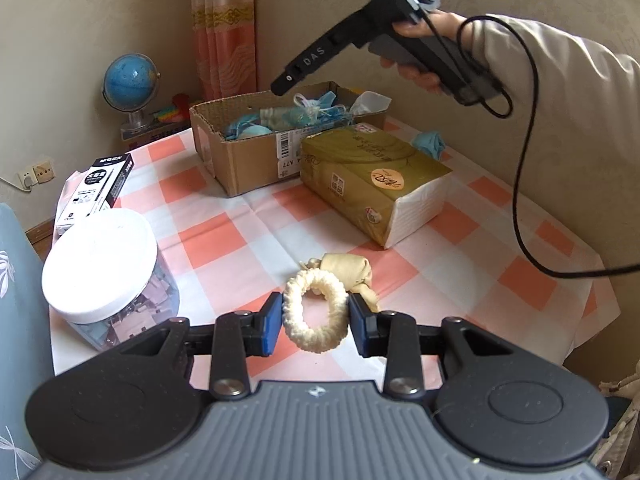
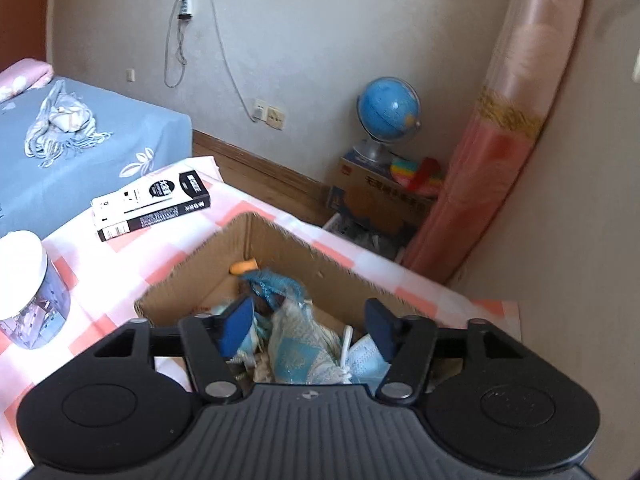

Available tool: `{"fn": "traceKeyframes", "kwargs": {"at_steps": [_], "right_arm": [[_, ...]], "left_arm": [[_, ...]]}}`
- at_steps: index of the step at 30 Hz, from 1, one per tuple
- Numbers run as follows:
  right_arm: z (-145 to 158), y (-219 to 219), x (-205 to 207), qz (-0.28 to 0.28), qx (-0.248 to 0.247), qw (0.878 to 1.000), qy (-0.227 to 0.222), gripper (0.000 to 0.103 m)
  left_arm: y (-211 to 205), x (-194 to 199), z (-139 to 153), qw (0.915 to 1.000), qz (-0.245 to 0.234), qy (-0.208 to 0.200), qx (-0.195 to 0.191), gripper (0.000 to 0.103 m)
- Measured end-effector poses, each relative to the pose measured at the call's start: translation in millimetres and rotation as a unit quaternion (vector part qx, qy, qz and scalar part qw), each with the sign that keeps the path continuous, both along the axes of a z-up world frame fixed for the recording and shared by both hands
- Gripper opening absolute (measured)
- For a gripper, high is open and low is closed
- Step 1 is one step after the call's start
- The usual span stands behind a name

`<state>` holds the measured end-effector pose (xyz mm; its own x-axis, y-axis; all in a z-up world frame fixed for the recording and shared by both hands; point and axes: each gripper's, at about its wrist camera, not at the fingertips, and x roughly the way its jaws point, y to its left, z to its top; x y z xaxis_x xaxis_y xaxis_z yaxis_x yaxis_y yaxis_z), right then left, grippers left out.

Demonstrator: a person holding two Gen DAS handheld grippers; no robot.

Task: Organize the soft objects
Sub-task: 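Carry blue sachet into box and open right gripper while left lifts cream scrunchie, then carry cream scrunchie into cardboard box and open left gripper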

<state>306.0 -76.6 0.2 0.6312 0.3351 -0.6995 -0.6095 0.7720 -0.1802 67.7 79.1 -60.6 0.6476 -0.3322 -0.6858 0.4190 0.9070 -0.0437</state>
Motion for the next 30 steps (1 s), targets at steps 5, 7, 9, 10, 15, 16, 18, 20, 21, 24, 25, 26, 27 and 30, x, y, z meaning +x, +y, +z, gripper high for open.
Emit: {"fn": "traceKeyframes", "kwargs": {"at_steps": [5,7,9,10,15,16,18,20,21,24,25,26,27,30], "right_arm": [[8.4,-16.3,-14.3,-0.020,0.013,1.000,0.007,0.084],[10.9,-20.2,-19.0,-0.029,0.011,1.000,0.006,0.086],[12.7,-25.7,-22.0,-0.044,0.016,0.999,0.012,0.092],[13.6,-29.8,-25.2,-0.054,0.021,0.998,0.016,0.094],[12.9,-46.8,-52.5,-0.085,0.058,0.994,0.029,0.103],[12.0,-48.3,-59.5,-0.090,0.061,0.994,0.029,0.103],[9.7,-50.9,-74.2,-0.097,0.063,0.993,0.027,0.103],[7.1,-53.2,-90.4,-0.106,0.063,0.992,0.026,0.103],[6.2,-54.2,-98.1,-0.108,0.064,0.992,0.024,0.103],[1.1,-60.2,-125.0,-0.116,0.072,0.990,0.018,0.103],[-1.5,-62.8,-135.0,-0.121,0.074,0.990,0.018,0.103],[-3.3,-64.9,-143.1,-0.125,0.077,0.989,0.016,0.103],[-5.9,-67.5,-152.9,-0.129,0.080,0.988,0.013,0.103],[-11.9,-74.9,-174.0,-0.140,0.090,0.986,0.009,0.103]], "left_arm": [[-3.3,4.9,1.7,1.0000,-0.008,0.002,-0.006,0.034],[-4.9,7.6,3.5,0.9999,-0.009,0.003,-0.005,0.034],[-6.1,10.7,6.3,0.9999,-0.013,0.003,-0.005,0.034],[-6.6,12.7,8.2,0.9999,-0.016,0.003,-0.005,0.034],[-11.0,27.3,20.6,0.9997,-0.022,-0.007,0.010,0.034],[-11.5,31.7,23.6,0.9996,-0.023,-0.009,0.012,0.034],[-12.4,42.2,29.3,0.9995,-0.024,-0.012,0.016,0.034],[-12.4,54.7,35.3,0.9994,-0.024,-0.016,0.019,0.034],[-12.8,61.9,38.5,0.9993,-0.023,-0.019,0.021,0.034],[-14.7,84.9,46.9,0.9993,-0.020,-0.024,0.023,0.034],[-15.7,93.3,49.7,0.9992,-0.020,-0.026,0.023,0.034],[-16.8,102.0,52.7,0.9991,-0.020,-0.029,0.025,0.034],[-17.8,110.5,55.5,0.9989,-0.019,-0.032,0.027,0.034],[-21.9,138.8,63.7,0.9989,-0.014,-0.036,0.028,0.034]]}}
